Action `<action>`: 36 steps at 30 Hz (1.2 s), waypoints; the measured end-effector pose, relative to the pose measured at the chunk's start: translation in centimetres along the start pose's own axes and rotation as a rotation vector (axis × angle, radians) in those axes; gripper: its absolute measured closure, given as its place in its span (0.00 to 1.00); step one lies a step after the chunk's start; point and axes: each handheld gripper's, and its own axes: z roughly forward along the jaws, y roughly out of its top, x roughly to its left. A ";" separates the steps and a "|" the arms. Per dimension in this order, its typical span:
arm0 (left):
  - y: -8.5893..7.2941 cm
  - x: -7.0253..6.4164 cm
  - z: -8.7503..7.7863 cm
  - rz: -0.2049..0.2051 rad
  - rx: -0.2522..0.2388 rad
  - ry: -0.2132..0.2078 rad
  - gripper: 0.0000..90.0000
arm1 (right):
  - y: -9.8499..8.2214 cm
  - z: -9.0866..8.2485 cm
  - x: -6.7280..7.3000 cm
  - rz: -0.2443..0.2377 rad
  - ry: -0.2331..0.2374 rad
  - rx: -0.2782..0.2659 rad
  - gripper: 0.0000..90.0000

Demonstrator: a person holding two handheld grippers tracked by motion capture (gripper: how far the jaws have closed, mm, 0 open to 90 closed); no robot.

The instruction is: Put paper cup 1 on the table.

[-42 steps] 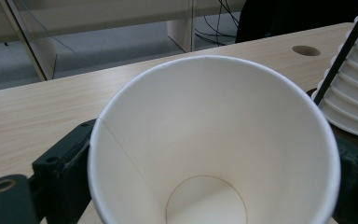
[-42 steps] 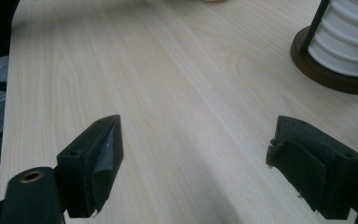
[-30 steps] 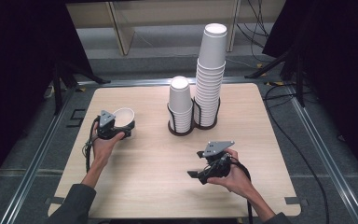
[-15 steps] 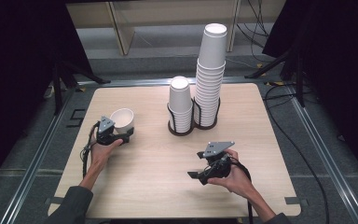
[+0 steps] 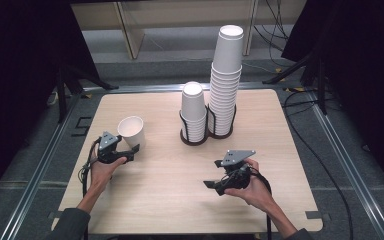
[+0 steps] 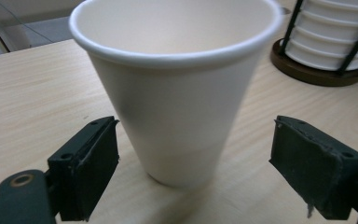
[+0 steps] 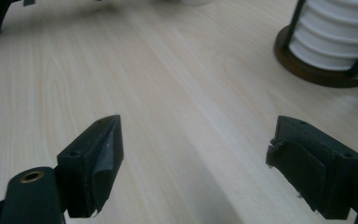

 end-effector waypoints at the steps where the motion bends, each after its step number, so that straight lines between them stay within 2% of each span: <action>1: 0.0 -0.4 -0.4 -0.002 0.005 0.004 0.16 | 0.0 -0.1 -0.1 0.004 -0.013 -0.009 0.20; 3: 0.1 -1.2 -1.4 0.006 -0.017 0.012 0.16 | 0.1 -0.5 -0.4 0.018 -0.036 -0.026 0.20; 8: 0.3 -3.0 -4.4 -0.014 -0.031 0.028 0.16 | 0.1 -1.6 -1.4 0.084 -0.084 -0.072 0.19; 9: 0.3 -3.3 -5.0 -0.022 -0.047 0.021 0.16 | 0.0 -1.7 -1.5 0.108 -0.077 -0.090 0.19; 11: 0.4 -4.1 -5.8 -0.012 -0.057 0.001 0.16 | 0.0 -2.1 -1.9 0.138 -0.075 -0.115 0.19; 13: 0.3 -4.9 -6.6 0.007 -0.069 -0.012 0.16 | 0.1 -2.5 -2.0 0.152 -0.107 -0.106 0.19; 14: 0.2 -5.3 -6.9 0.006 -0.072 -0.022 0.16 | 0.2 -2.8 -2.2 0.141 -0.129 -0.113 0.19; 15: 0.2 -5.6 -7.2 0.009 -0.069 -0.026 0.16 | 0.2 -3.0 -2.3 0.152 -0.134 -0.123 0.19; 16: 0.0 -6.1 -7.5 0.007 -0.077 -0.032 0.16 | 0.3 -3.2 -2.2 0.189 -0.139 -0.122 0.19; 17: -0.1 -6.3 -7.6 0.005 -0.080 -0.037 0.16 | 0.4 -3.4 -2.6 0.165 -0.153 -0.147 0.19; 18: -0.1 -6.6 -7.9 0.003 -0.070 -0.038 0.16 | 0.5 -3.6 -2.7 0.173 -0.164 -0.149 0.19; 19: -0.3 -6.8 -7.9 0.001 -0.084 -0.053 0.16 | 0.5 -3.9 -2.8 0.179 -0.183 -0.155 0.19; 20: -0.4 -7.1 -8.1 -0.001 -0.075 -0.048 0.16 | 0.5 -4.0 -3.1 0.188 -0.179 -0.174 0.19; 23: -0.7 -7.7 -8.4 -0.006 -0.089 -0.063 0.16 | 0.6 -4.6 -3.6 0.208 -0.190 -0.186 0.19; 25: -0.8 -8.1 -8.8 -0.013 -0.076 -0.063 0.16 | 0.6 -5.3 -4.0 0.213 -0.216 -0.201 0.19; 26: -0.9 -8.3 -8.8 -0.009 -0.081 -0.070 0.16 | 0.6 -5.6 -4.3 0.206 -0.233 -0.201 0.19; 27: -1.0 -8.5 -8.8 -0.012 -0.089 -0.072 0.16 | 0.6 -5.7 -4.3 0.225 -0.244 -0.208 0.19; 29: -1.1 -8.8 -8.7 -0.001 -0.089 -0.087 0.16 | 0.7 -6.2 -4.8 0.222 -0.250 -0.228 0.19; 30: -1.2 -8.9 -8.8 0.021 -0.068 -0.080 0.16 | 0.7 -6.4 -5.0 0.236 -0.253 -0.228 0.19; 31: -1.3 -9.0 -8.7 0.020 -0.070 -0.080 0.16 | 0.7 -6.7 -5.3 0.223 -0.281 -0.221 0.19; 32: -1.3 -9.0 -8.6 0.018 -0.062 -0.084 0.16 | 0.8 -6.9 -5.4 0.236 -0.282 -0.221 0.19; 33: -1.4 -9.0 -8.4 0.014 -0.070 -0.090 0.16 | 0.8 -7.0 -5.7 0.225 -0.280 -0.232 0.19; 34: -1.4 -9.1 -8.5 0.013 -0.062 -0.083 0.16 | 1.0 -7.2 -5.8 0.242 -0.280 -0.243 0.19; 36: -1.4 -9.1 -8.5 0.016 -0.050 -0.084 0.16 | 1.3 -7.6 -6.1 0.233 -0.294 -0.247 0.18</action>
